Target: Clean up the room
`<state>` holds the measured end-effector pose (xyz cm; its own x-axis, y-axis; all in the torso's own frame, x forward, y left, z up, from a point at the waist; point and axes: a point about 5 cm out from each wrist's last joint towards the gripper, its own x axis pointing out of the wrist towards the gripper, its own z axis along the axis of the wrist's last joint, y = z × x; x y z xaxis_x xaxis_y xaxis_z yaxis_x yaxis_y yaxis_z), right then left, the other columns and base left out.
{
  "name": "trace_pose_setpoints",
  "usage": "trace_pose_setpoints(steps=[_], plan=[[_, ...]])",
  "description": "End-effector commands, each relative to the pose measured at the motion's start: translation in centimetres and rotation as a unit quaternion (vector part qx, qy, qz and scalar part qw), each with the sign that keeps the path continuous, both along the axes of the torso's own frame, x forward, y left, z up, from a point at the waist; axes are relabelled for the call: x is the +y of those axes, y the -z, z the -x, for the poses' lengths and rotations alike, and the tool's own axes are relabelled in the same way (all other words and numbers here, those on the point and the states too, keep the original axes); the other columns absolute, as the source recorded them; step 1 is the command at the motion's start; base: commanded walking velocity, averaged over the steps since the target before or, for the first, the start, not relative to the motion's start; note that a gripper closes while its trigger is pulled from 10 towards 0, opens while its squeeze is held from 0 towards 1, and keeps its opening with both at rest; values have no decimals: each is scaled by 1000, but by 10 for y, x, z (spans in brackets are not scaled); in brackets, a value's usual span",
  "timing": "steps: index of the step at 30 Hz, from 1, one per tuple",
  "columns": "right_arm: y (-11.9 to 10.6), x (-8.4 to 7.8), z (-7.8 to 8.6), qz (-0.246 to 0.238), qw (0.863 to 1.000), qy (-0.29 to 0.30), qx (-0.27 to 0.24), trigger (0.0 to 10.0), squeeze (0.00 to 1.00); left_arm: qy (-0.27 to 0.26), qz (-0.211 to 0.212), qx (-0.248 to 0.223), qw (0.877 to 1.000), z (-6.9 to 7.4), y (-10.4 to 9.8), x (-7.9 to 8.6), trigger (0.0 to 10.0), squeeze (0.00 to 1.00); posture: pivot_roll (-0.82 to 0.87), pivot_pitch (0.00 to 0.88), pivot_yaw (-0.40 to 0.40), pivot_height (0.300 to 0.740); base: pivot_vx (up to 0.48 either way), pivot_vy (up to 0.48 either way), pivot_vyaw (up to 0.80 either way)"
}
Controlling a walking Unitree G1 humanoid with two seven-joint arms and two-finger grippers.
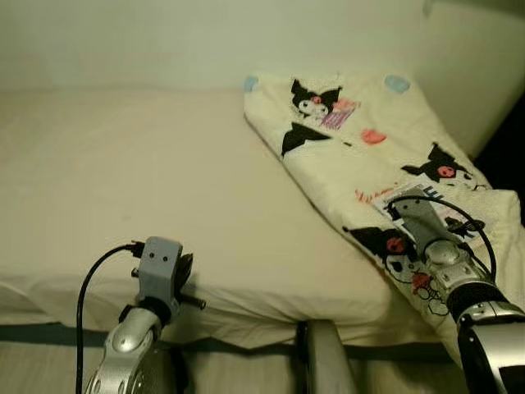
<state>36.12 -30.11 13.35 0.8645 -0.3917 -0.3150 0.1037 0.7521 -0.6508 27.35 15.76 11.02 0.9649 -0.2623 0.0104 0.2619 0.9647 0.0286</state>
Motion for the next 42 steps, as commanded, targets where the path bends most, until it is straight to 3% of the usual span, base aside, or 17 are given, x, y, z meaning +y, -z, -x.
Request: trace_pose_setpoints(steps=[1, 3, 5, 7, 12, 13, 14, 15, 16, 18, 19, 27, 34, 38, 42], plan=[[6, -2, 4, -5, 1000, 8, 15, 10000, 1000, 21, 8, 5, 1000, 2, 0, -3, 10000, 0, -26, 312, 11, 557, 0, 0, 0], [7, -2, 4, 7, 1000, 7, 22, 10000, 1000, 82, 35, -5, 996, 7, -10, -14, 10000, 0, -18, 329, 11, 557, 0, 0, 0], [8, -2, 5, 10, 1000, 6, 27, 10000, 1000, 111, 38, -12, 993, 11, -14, -20, 10000, 0, -9, 346, 12, 557, 0, 0, 0], [11, -3, 6, 20, 999, 5, 38, 10000, 1000, 182, 31, -36, 982, 21, -28, -37, 10000, 0, 15, 377, 18, 557, 0, 0, 0], [11, -5, 7, 25, 999, 13, 38, 10000, 1000, 236, 31, -57, 970, 30, -43, -56, 10000, 0, 35, 393, 23, 557, 0, 0, 0], [9, -6, 7, 28, 999, 20, 34, 10000, 643, 240, 30, -61, 968, 31, -47, -59, 10000, 0, 40, 396, 24, 557, 0, 0, 0], [9, -6, 7, 28, 999, 20, 34, 10000, 643, 240, 30, -61, 968, 31, -47, -59, 10000, 0, 40, 396, 24, 557, 0, 0, 0], [7, -9, 7, 42, 998, 27, 33, 10000, 514, 236, 37, -64, 969, 31, -51, -60, 10000, 0, 47, 408, 30, 557, 0, 0, 0], [5, -12, 8, 48, 998, 31, 31, 10000, 255, 232, 40, -65, 970, 31, -52, -60, 10000, 0, 51, 413, 34, 557, 0, 0, 0], [5, -13, 8, 52, 998, 34, 31, 10000, 255, 229, 42, -65, 970, 32, -53, -61, 10000, 0, 51, 413, 34, 557, 0, 0, 0], [3, -15, 8, 61, 997, 36, 32, 10000, 8, 230, 44, -64, 970, 33, -53, -60, 10000, 0, 56, 415, 41, 557, 0, 0, 0], [-12, -29, 9, 83, 995, 64, 5, 10000, 0, 227, 70, -52, 970, 38, -59, -58, 10000, 0, 65, 417, 44, 557, 0, 0, 0], [-22, -35, 9, 56, 994, 86, -32, 10000, 0, 222, 80, -50, 971, 36, -62, -56, 10000, 0, 69, 420, 46, 557, 0, 0, 0], [-29, -41, 9, -1, 990, 118, -75, 10000, 0, 226, 99, -46, 968, 37, -66, -58, 10000, 0, 82, 425, 52, 557, 0, 0, 0], [-36, -46, 10, 0, 988, 127, -88, 10000, 0, 250, 110, -38, 961, 42, -69, -66, 10000, 0, 87, 426, 56, 557, 0, 0, 0]])
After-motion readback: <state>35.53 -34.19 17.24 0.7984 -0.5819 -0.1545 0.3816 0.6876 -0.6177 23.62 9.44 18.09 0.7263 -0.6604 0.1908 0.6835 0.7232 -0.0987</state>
